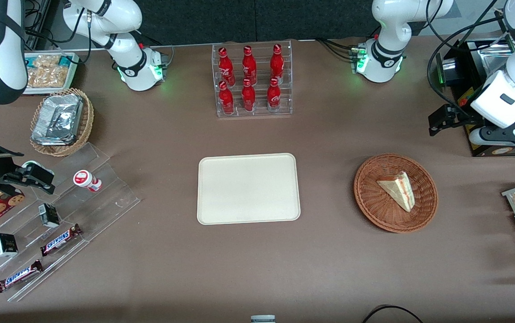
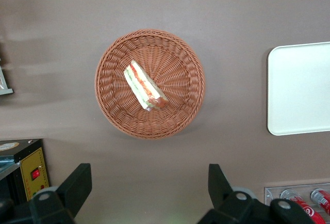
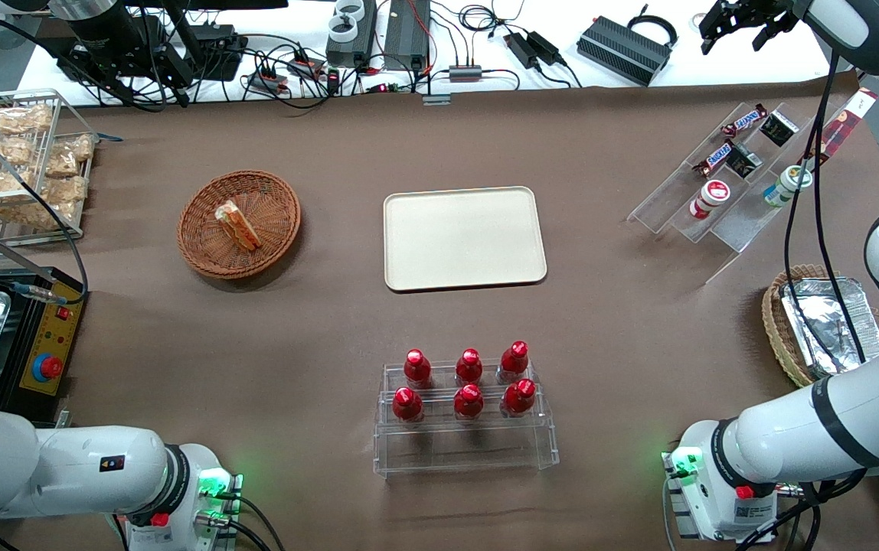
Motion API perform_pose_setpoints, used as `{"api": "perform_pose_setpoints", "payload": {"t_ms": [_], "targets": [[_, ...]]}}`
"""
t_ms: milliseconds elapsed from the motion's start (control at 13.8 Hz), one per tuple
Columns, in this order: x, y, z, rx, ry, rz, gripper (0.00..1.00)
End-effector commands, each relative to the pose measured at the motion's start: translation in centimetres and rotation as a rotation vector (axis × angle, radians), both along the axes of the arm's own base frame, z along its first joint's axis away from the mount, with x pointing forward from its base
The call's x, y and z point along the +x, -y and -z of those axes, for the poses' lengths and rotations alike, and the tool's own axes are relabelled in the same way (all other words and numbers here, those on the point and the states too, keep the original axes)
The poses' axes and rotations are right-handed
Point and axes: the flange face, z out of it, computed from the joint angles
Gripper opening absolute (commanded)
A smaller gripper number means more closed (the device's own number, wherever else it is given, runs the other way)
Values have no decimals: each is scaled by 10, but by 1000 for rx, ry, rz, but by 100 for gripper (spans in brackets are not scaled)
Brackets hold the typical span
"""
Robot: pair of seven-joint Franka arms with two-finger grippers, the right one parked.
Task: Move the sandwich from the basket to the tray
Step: 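Move the left gripper down toward the sandwich in the wicker basket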
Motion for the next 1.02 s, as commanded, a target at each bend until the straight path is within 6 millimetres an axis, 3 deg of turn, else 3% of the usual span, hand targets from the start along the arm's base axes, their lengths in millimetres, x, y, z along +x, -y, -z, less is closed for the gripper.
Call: {"api": "perform_pose_setpoints", "payload": {"t_ms": [0,218,363,653,871,944], "targets": [[-1,-3,-3,-8,-14,1,100],[1,-2,10,-4,-39,-101,100],[12,4,41,11,-76,-297,100],[45,6,128,44,-159,-590,100],[37,-2,214,26,-118,-621,100],[32,-3,234,23,-107,-625,100]]}}
